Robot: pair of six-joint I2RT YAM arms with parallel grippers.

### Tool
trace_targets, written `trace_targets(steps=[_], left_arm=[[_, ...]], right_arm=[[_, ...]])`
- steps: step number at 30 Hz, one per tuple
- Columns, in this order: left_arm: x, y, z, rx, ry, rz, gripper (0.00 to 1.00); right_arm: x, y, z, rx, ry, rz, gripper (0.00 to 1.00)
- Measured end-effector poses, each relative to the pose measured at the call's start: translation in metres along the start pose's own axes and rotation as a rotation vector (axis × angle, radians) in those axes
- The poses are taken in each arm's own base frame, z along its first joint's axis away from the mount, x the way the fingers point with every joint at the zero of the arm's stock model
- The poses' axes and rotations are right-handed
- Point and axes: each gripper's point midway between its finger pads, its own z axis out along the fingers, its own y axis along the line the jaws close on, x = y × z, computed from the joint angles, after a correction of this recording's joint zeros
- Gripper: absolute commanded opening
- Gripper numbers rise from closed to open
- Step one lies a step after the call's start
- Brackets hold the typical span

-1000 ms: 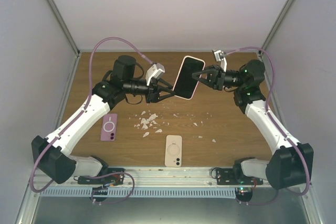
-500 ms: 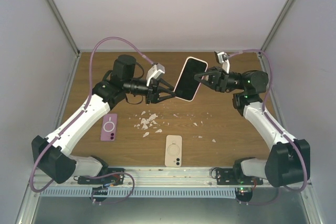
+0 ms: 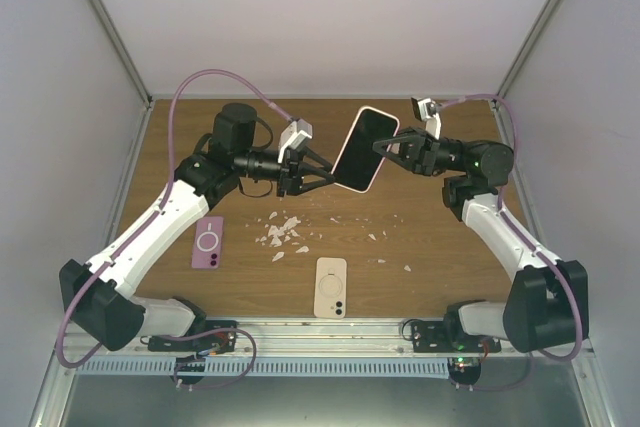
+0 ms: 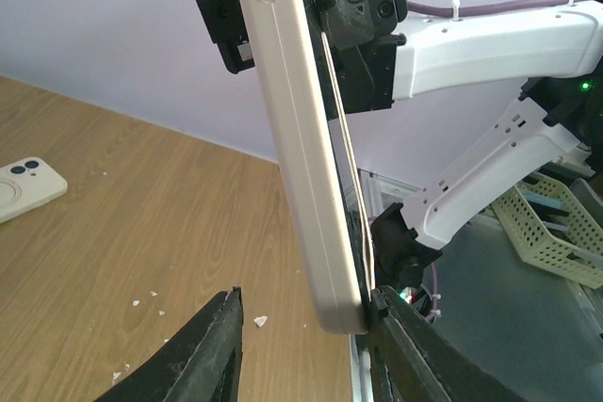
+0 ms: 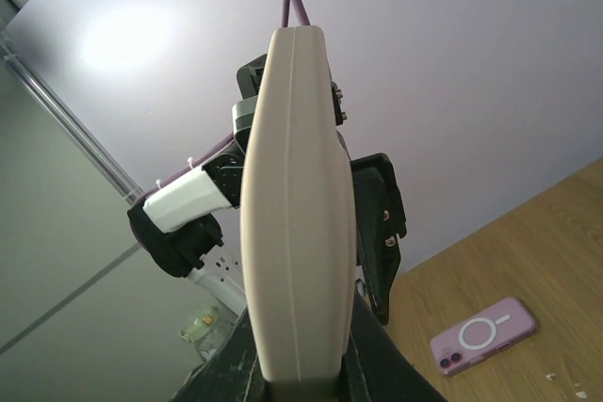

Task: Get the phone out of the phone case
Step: Remove the phone case from the phone.

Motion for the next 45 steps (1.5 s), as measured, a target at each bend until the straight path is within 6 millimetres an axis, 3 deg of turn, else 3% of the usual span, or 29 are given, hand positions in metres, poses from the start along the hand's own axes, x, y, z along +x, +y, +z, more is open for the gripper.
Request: trace_targets(steps=[8,13,15,17,22,27,31,37,45], left_arm=[[0.002,0.003,-0.002,-0.005,-0.001,-0.007,0.36],[0.029,0.067,-0.01,-0.212,0.041,-0.108,0.36],[0.044,0.081,-0.009,-0.254,0.071,-0.15,0.38],[0.049,0.083,-0.008,-0.255,0.085,-0.164,0.44],[0.038,0.054,-0.009,-0.129,0.051,-0.121,0.56],[0.013,0.007,-0.017,0.01,-0.016,-0.037,0.59],[0.004,-0.016,-0.014,0.085,-0.032,-0.013,0.59],[-0.002,-0.026,-0.009,0.12,-0.035,-0.028,0.58],[-0.002,-0.022,-0.002,0.114,-0.033,-0.055,0.54]], right_arm=[[-0.001,0.002,-0.003,-0.002,-0.01,0.035,0.01],[0.005,0.028,0.002,-0.055,0.032,0.022,0.0],[0.006,0.037,0.001,-0.066,0.039,0.003,0.01],[0.006,0.04,0.001,-0.071,0.04,-0.003,0.0],[0.004,0.037,-0.002,-0.058,0.03,-0.001,0.01],[-0.001,0.025,-0.006,-0.025,-0.001,0.013,0.01],[-0.003,0.018,-0.006,-0.008,-0.013,0.028,0.01],[-0.002,0.012,-0.007,0.005,-0.017,0.037,0.01],[-0.002,0.01,-0.007,0.008,-0.017,0.039,0.0]])
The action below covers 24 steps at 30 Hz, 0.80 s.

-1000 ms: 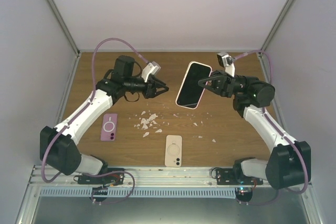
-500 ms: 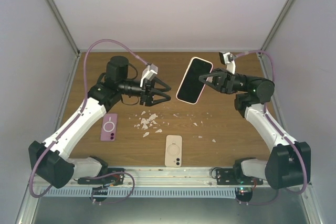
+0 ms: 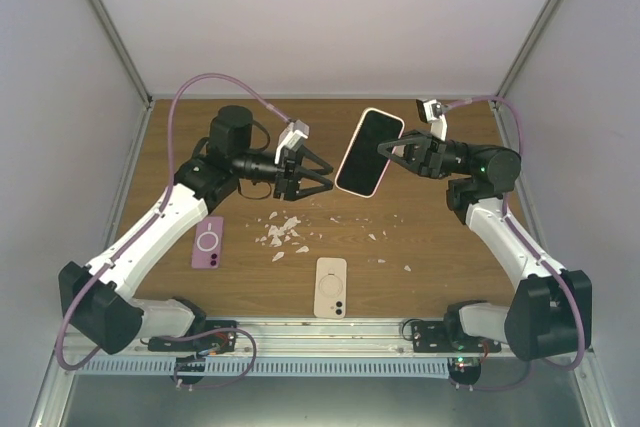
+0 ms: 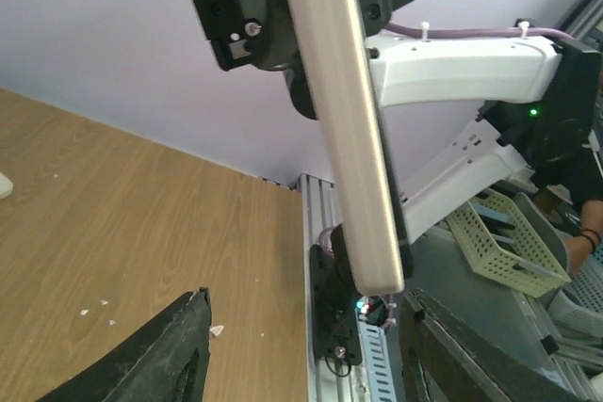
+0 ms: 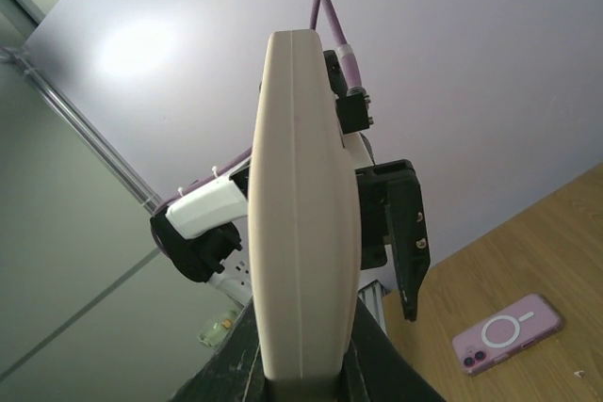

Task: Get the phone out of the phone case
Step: Remove the phone case from the phone.

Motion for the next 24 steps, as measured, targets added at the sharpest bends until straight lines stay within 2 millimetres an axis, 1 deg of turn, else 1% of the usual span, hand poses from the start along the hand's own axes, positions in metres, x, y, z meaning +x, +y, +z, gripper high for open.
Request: trace_targets(steps=[7,10,12,16,20,24], left_arm=[[-0.001,0.015,0.002,-0.059,-0.002,-0.017,0.51],[0.0,0.021,0.003,-0.086,-0.002,-0.024,0.52],[0.001,0.024,0.004,-0.091,0.0,-0.027,0.55],[0.001,0.017,0.005,-0.046,0.0,-0.02,0.59],[0.003,0.007,0.005,0.023,0.001,-0.033,0.6],[-0.001,-0.005,0.005,0.092,-0.005,-0.029,0.6]], right_arm=[[0.0,0.0,0.0,0.001,-0.001,-0.001,0.0],[-0.001,0.0,-0.001,0.002,-0.002,-0.001,0.0],[-0.001,0.0,-0.001,0.003,-0.003,-0.001,0.01],[-0.001,0.0,-0.001,0.003,-0.003,0.0,0.01],[-0.001,0.001,-0.001,0.001,-0.004,-0.005,0.0],[-0.001,0.0,-0.001,0.002,-0.006,-0.002,0.01]])
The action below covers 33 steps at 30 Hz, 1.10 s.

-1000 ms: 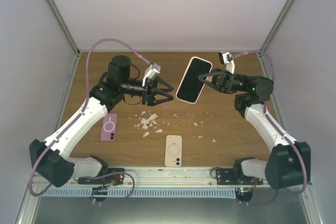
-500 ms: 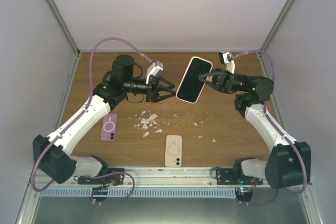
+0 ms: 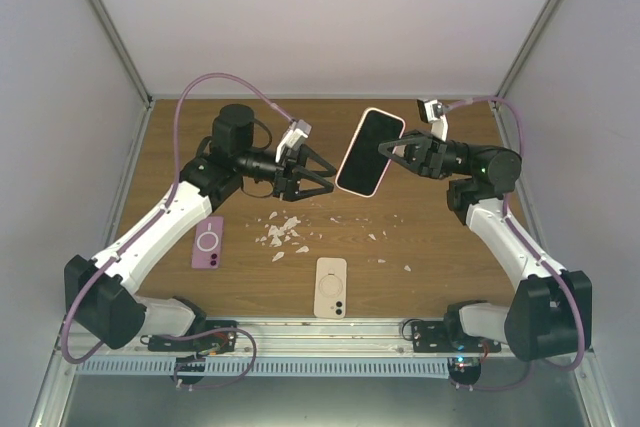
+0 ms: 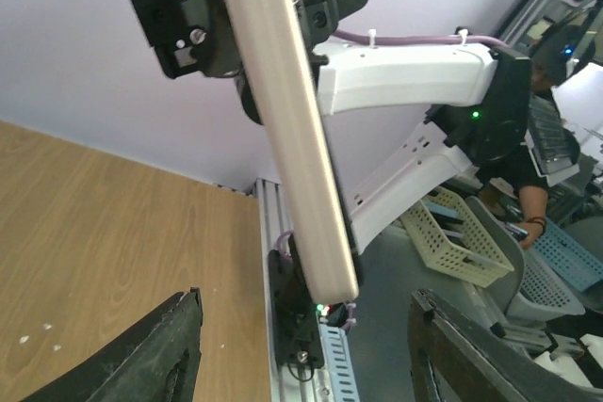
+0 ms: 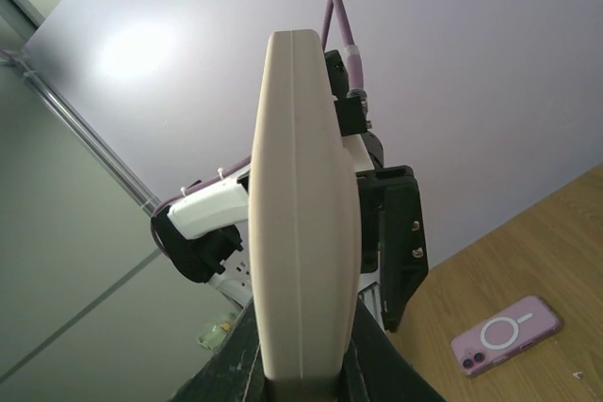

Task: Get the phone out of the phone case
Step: Remove the phone case from the phone.

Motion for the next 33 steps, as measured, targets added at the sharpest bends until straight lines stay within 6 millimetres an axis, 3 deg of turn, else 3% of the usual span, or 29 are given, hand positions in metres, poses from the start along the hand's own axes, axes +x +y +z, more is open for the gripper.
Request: trace_targets(steps=[5,13,33], left_arm=[[-0.003,-0.005,0.0,0.029,-0.005,0.002,0.56],[-0.004,0.018,0.002,-0.072,-0.01,-0.013,0.51],[0.001,0.048,0.002,-0.229,-0.001,-0.013,0.47]], right_arm=[[0.001,-0.001,0.0,0.001,-0.001,0.003,0.0],[0.0,-0.004,-0.002,0.01,-0.008,-0.001,0.0],[-0.003,-0.016,-0.009,0.015,-0.047,0.056,0.01]])
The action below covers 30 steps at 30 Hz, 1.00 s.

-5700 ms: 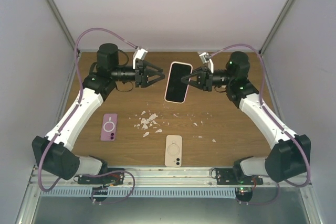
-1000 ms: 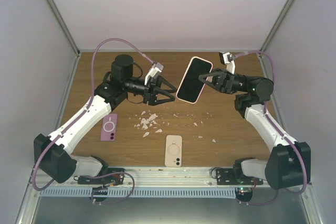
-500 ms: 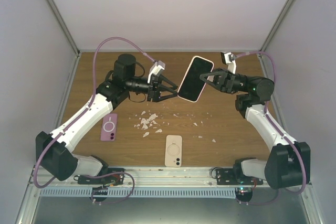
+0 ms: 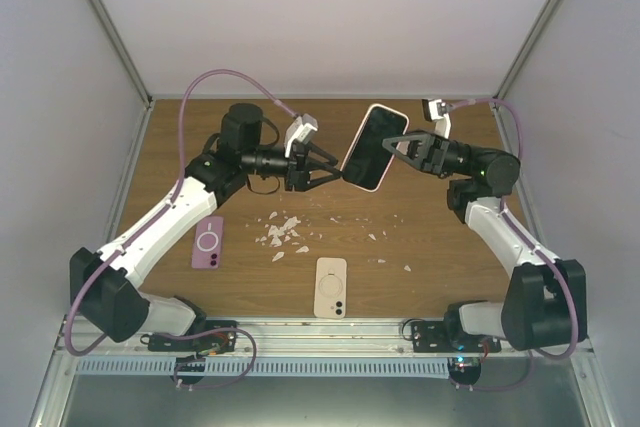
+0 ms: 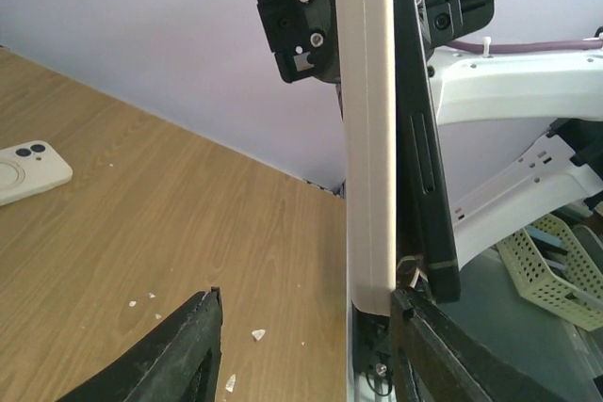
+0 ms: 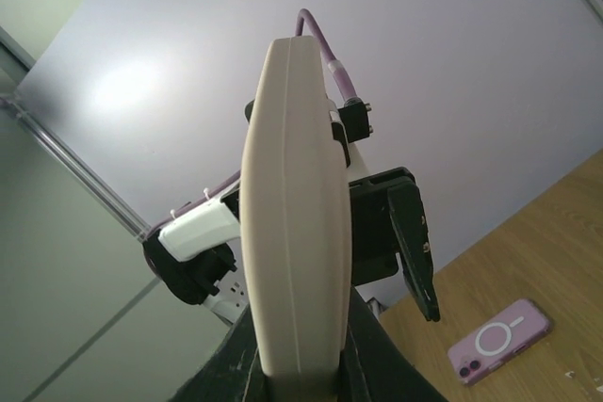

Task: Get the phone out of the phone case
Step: Remove the phone case from the phone.

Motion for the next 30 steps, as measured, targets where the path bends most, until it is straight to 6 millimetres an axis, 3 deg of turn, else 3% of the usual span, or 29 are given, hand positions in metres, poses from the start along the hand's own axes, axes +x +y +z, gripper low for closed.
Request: trace_targets(steps=[12,30], left_arm=[[-0.009,0.008,0.007,-0.009,0.015,-0.015,0.46],[-0.003,-0.005,0.012,0.134,0.046,-0.119,0.46]], right_arm=[[-0.007,-0.006,-0.003,-0.001,-0.07,0.076,0.01],[0.016,-0.009,0.018,-0.036,0.004,0.069,0.01]])
